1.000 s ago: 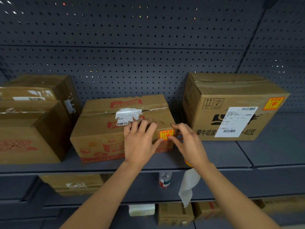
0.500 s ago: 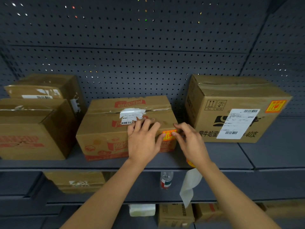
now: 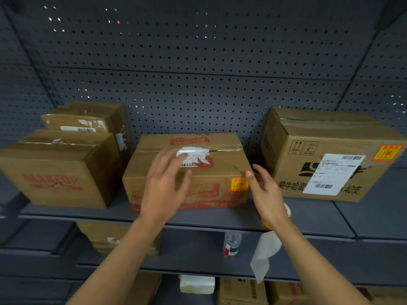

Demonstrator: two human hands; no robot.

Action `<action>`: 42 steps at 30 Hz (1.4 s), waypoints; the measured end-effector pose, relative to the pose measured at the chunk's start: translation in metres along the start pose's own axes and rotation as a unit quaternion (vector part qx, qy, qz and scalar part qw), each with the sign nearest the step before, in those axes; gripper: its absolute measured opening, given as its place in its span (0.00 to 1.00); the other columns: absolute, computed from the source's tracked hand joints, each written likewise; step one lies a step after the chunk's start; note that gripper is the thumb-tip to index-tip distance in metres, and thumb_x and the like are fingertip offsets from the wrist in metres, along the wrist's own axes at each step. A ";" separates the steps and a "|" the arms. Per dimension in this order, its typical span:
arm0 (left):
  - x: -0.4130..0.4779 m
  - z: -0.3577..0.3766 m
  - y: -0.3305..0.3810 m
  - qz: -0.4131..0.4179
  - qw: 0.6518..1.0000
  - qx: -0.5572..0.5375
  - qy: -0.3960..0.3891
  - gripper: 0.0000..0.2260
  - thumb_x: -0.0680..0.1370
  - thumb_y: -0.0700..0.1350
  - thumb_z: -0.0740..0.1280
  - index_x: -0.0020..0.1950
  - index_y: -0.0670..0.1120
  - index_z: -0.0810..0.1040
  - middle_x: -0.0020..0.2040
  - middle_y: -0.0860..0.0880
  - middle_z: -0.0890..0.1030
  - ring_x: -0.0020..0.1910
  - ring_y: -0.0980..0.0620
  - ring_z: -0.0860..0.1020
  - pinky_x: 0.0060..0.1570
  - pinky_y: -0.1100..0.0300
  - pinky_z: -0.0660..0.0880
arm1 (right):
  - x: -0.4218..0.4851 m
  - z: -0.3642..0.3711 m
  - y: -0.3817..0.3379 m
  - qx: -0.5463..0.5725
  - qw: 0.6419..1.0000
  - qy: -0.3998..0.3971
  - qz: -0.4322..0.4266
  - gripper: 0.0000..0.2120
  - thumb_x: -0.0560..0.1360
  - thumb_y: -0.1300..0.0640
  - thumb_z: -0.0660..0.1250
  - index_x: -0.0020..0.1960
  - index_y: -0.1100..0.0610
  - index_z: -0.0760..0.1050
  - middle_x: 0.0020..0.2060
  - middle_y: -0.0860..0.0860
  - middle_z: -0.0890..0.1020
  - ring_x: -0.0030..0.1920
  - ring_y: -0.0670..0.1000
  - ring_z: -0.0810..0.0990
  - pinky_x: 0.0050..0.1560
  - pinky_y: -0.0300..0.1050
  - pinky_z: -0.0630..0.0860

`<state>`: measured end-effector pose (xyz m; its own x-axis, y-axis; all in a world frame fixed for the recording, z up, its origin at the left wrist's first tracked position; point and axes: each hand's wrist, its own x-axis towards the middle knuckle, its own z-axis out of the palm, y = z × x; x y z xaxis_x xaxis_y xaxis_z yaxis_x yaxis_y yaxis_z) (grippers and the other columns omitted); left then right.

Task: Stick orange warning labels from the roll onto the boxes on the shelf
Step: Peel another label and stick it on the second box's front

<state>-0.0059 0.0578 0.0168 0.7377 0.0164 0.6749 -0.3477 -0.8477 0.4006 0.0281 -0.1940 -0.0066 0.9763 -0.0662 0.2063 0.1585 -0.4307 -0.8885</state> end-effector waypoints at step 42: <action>0.116 -0.034 0.149 -0.123 0.890 -0.434 0.071 0.24 0.80 0.45 0.69 0.75 0.54 0.67 0.62 0.60 0.77 0.58 0.66 0.77 0.58 0.62 0.79 | 0.041 -0.220 -0.122 0.141 0.954 0.255 -0.073 0.23 0.80 0.40 0.62 0.56 0.60 0.77 0.40 0.49 0.80 0.43 0.47 0.80 0.47 0.47 0.74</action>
<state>0.0083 -0.0484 0.1750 0.7944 0.2632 0.5474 -0.5471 -0.0814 0.8331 0.0167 -0.3418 0.2005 0.7532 -0.4841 0.4454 0.3910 -0.2151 -0.8949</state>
